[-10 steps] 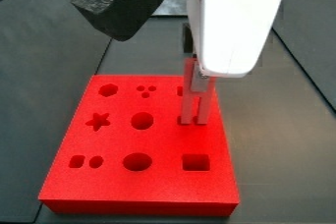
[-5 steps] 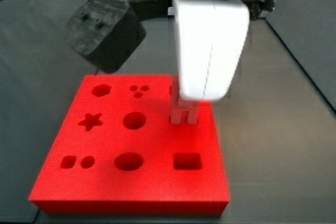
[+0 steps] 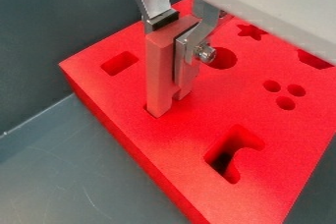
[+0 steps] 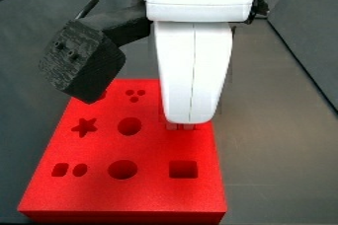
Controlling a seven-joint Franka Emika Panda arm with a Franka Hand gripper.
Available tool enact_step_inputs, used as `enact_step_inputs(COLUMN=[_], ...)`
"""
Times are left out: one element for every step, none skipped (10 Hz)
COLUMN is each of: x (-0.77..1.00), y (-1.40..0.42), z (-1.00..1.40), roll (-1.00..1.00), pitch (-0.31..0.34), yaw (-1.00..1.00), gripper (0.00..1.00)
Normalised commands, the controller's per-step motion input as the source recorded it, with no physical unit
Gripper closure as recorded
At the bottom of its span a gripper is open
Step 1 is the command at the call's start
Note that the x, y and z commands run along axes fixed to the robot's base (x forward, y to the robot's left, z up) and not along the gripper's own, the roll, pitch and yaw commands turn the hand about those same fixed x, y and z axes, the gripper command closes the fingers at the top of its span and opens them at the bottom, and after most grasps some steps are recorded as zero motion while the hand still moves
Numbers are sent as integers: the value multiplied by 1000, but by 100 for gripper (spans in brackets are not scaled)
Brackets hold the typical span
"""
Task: Pick up the double-square object. Move up. Place the double-square object on the fixture. Regrasp the double-square object. Move to above the board. Insert the double-square object.
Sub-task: Insert the double-square object.
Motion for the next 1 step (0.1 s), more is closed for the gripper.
enact_step_inputs(x=[0], y=[0], z=[0], roll=[0], pitch=[0], yaw=[0], gripper=[100])
